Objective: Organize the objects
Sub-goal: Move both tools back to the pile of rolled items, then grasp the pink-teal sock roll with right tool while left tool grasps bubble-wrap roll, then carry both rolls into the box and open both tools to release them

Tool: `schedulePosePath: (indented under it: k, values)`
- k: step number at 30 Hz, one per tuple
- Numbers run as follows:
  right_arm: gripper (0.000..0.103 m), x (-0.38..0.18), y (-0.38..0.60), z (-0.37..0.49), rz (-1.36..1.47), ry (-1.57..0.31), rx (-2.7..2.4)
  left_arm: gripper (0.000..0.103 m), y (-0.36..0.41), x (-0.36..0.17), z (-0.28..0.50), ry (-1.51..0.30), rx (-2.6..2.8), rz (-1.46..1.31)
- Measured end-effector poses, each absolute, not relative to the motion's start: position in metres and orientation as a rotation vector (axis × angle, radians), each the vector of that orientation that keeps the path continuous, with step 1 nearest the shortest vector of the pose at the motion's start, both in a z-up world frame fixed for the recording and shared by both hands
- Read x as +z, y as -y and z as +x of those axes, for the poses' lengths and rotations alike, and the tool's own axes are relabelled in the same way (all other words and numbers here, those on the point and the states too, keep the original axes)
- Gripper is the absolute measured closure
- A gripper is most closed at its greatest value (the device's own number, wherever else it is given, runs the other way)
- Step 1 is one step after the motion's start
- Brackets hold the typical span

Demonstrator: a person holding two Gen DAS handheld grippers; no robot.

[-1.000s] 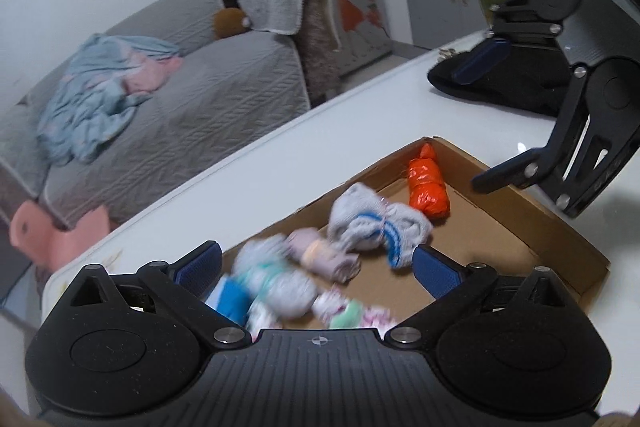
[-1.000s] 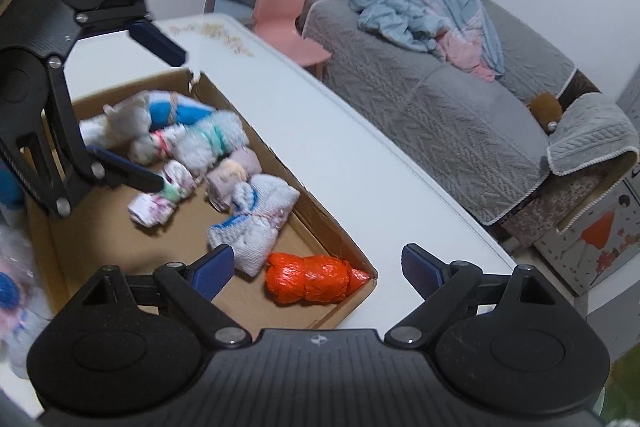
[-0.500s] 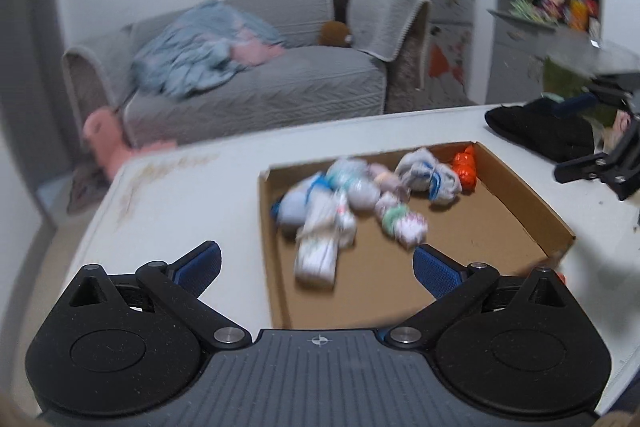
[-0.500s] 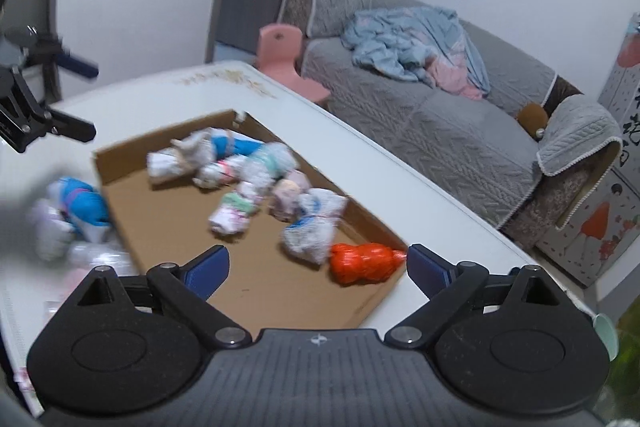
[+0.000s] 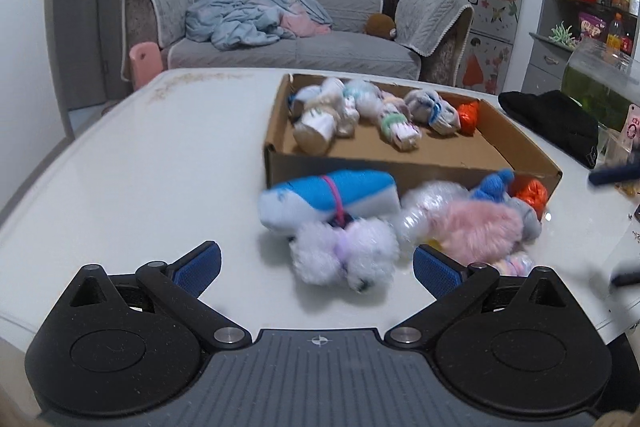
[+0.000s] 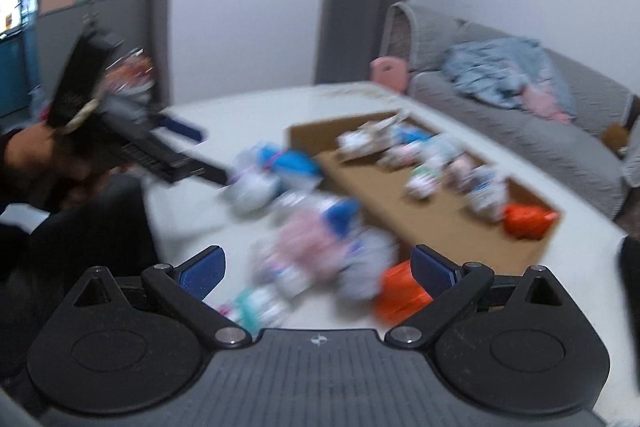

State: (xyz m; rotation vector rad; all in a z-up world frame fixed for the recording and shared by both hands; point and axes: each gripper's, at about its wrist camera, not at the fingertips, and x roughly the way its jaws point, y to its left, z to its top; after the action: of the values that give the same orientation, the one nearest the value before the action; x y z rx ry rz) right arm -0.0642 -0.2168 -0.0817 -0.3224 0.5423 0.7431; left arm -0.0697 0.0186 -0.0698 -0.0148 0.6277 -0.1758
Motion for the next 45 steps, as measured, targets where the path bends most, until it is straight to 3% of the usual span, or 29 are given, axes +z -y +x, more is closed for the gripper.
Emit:
schedulePosePath:
  k: [8, 12, 17, 19, 21, 27, 33, 45]
  values:
    - [0.013, -0.123, 0.186, -0.068, -0.393, -0.601, 0.814, 0.001, -0.002, -0.09, -0.057, -0.667, -0.175, 0.0]
    - [0.027, -0.131, 0.18, -0.064, -0.405, -0.612, 0.82, 0.001, -0.002, -0.093, -0.052, -0.671, -0.154, 0.007]
    - [0.035, -0.134, 0.181, -0.061, -0.363, -0.616, 0.84, 0.001, -0.001, -0.097, -0.048, -0.678, -0.132, -0.001]
    - [0.046, -0.136, 0.182, -0.06, -0.349, -0.621, 0.846, 0.001, 0.0, -0.098, -0.05, -0.674, -0.131, -0.002]
    - [0.051, -0.136, 0.183, -0.062, -0.337, -0.625, 0.853, 0.001, 0.002, -0.099, -0.05, -0.67, -0.136, 0.001]
    - [0.054, -0.137, 0.191, -0.061, -0.3, -0.633, 0.834, 0.007, 0.004, -0.099, -0.049, -0.654, -0.156, -0.021]
    - [0.055, -0.136, 0.204, -0.06, -0.254, -0.647, 0.785, 0.032, 0.003, -0.095, -0.051, -0.645, -0.184, -0.047]
    - [0.055, -0.115, 0.237, -0.052, -0.214, -0.632, 0.675, 0.034, -0.003, -0.084, -0.064, -0.642, -0.234, -0.028]
